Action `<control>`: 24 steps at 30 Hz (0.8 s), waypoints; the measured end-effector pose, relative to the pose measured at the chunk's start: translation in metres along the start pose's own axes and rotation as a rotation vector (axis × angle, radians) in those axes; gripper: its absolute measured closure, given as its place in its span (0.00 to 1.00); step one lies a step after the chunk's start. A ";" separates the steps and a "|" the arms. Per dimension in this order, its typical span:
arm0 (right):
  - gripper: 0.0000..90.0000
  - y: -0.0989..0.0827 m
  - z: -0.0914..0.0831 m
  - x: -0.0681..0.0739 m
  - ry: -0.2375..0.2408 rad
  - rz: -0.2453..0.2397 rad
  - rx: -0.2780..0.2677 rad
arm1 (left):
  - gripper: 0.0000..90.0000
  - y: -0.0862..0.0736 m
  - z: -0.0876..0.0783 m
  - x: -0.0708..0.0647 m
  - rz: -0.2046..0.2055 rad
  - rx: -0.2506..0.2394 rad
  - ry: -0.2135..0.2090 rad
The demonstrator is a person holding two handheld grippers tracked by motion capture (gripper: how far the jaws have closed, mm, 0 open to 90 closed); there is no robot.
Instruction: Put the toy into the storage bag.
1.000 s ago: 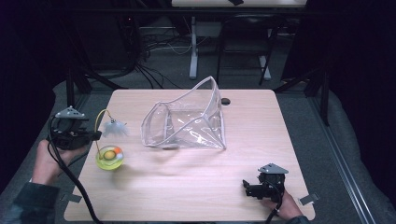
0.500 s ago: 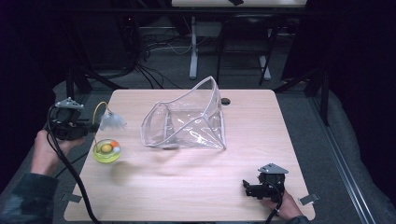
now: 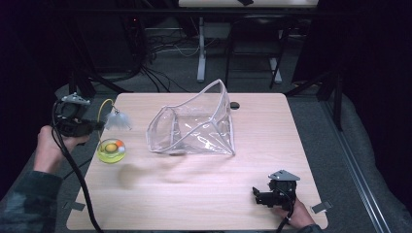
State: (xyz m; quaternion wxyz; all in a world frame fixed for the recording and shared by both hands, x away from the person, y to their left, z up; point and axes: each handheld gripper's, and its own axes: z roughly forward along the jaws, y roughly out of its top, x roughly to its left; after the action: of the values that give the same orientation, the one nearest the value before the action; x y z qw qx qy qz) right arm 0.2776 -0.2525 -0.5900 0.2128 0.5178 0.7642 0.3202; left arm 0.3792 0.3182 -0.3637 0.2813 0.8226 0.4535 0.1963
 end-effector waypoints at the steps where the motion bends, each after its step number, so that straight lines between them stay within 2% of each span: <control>1: 0.00 0.000 0.000 0.000 0.000 0.000 0.000 | 0.98 0.002 0.001 0.001 0.000 0.004 0.001; 24: 0.00 0.000 0.000 0.000 -0.001 -0.003 0.006 | 0.98 0.031 0.010 0.010 0.005 0.062 0.019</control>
State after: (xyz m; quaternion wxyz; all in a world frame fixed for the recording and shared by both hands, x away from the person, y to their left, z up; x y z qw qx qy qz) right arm 0.2775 -0.2528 -0.5897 0.2121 0.5173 0.7659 0.3174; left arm 0.4101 0.3106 -0.3510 0.2508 0.8301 0.4601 0.1907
